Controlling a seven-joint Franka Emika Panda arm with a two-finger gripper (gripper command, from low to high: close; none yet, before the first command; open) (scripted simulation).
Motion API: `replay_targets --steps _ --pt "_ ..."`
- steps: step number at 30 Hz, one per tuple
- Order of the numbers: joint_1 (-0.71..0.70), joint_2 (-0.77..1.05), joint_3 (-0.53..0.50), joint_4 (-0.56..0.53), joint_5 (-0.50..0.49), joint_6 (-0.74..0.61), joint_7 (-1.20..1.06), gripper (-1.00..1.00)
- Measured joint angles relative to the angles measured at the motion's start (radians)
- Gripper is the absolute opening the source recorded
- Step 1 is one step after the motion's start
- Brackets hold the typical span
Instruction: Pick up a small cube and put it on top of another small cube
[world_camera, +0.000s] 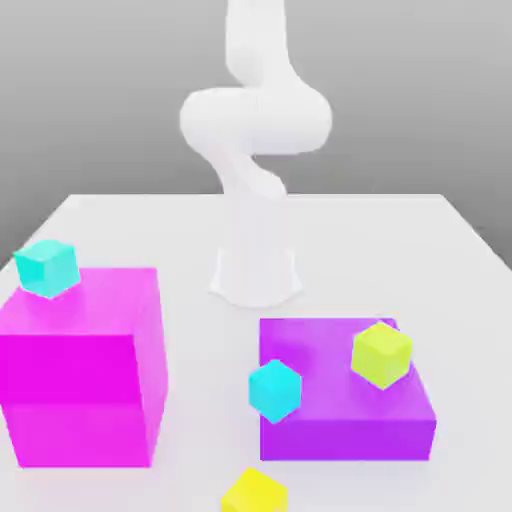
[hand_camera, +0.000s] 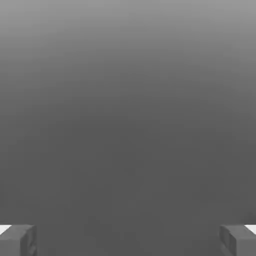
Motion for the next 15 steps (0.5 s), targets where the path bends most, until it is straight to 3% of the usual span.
replay_targets --steps 15 --pt "-0.131 0.552 0.118 -0.03 -0.139 0.173 0.387 0.0"
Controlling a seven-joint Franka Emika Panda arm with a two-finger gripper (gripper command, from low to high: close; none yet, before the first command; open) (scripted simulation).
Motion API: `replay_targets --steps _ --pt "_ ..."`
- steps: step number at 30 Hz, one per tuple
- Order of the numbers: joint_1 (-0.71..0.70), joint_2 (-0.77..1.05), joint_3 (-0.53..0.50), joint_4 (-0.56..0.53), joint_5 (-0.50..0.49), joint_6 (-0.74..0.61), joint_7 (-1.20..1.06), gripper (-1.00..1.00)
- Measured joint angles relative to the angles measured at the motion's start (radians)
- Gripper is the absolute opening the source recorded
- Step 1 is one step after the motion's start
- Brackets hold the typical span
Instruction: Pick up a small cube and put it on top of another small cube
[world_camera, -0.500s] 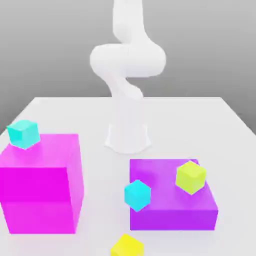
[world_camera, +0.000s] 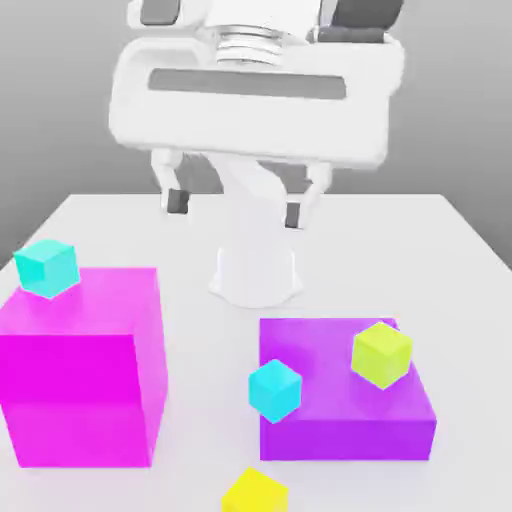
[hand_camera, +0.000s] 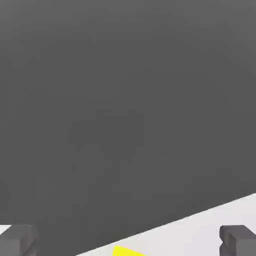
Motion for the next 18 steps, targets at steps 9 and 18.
replay_targets --steps 9,18 --pt "-0.007 0.317 0.0 -0.021 -0.003 0.11 0.173 0.0" --pt "0.027 0.623 -0.035 0.0 0.005 0.294 0.252 -1.0"
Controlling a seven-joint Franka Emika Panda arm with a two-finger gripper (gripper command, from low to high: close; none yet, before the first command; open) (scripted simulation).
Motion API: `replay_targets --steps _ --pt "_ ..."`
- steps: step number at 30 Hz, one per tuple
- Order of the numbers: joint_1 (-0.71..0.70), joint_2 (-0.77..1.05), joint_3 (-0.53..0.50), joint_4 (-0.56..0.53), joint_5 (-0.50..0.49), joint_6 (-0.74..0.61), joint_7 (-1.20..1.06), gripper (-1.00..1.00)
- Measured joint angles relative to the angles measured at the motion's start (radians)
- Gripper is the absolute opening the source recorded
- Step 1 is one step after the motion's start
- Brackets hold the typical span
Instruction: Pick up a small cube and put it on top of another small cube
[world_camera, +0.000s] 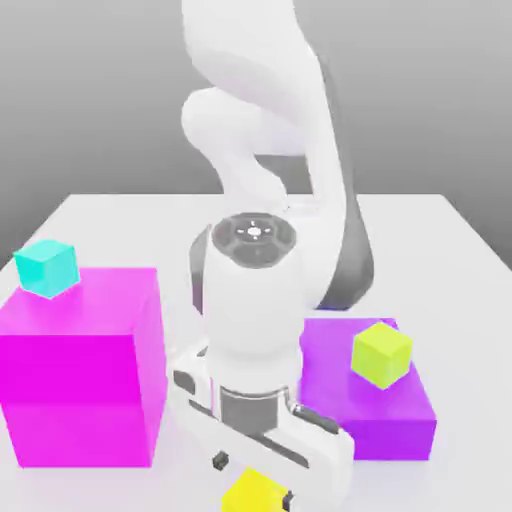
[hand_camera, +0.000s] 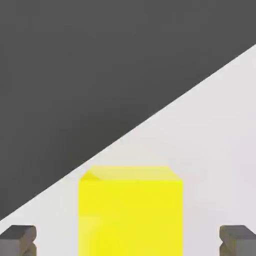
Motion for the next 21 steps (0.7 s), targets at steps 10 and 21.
replay_targets --steps 10,21 --pt "-0.019 -0.088 0.024 -0.018 0.027 -0.068 -0.02 -1.0" --pt "-0.144 -0.402 -0.064 -0.039 -0.027 -0.324 -0.179 -1.0"
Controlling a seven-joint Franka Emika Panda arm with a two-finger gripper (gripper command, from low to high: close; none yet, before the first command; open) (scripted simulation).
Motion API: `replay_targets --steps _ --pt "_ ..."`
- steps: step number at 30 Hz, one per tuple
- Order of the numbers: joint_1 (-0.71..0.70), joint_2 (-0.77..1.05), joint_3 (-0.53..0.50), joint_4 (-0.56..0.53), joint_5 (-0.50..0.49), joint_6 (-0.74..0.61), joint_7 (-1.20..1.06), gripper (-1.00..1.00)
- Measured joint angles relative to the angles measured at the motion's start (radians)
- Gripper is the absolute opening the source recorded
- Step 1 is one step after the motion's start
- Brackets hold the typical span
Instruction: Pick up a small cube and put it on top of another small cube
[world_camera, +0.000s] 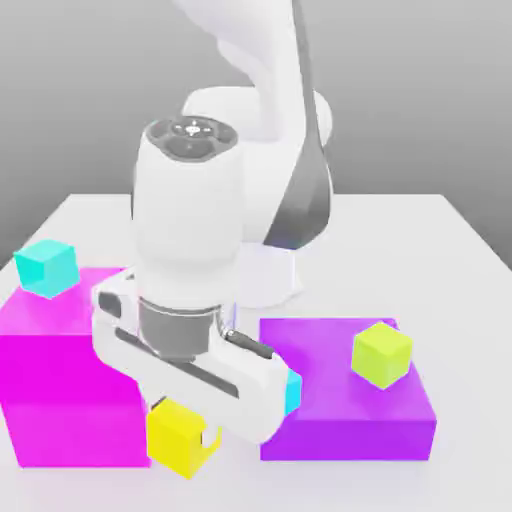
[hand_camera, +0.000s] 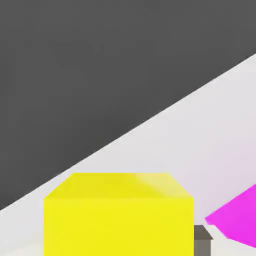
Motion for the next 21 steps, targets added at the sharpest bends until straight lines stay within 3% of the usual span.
replay_targets --steps 13,17,18,21 --pt "-0.231 -0.457 -0.159 -0.055 0.13 -0.423 0.163 -1.0" --pt "-0.256 -0.441 -0.168 -0.13 0.133 -0.34 0.21 -1.0" --pt "-0.258 -0.426 -0.169 -0.155 0.133 -0.3 0.211 1.0" --pt "-0.258 -0.426 -0.169 -0.155 0.133 -0.3 0.211 1.0"
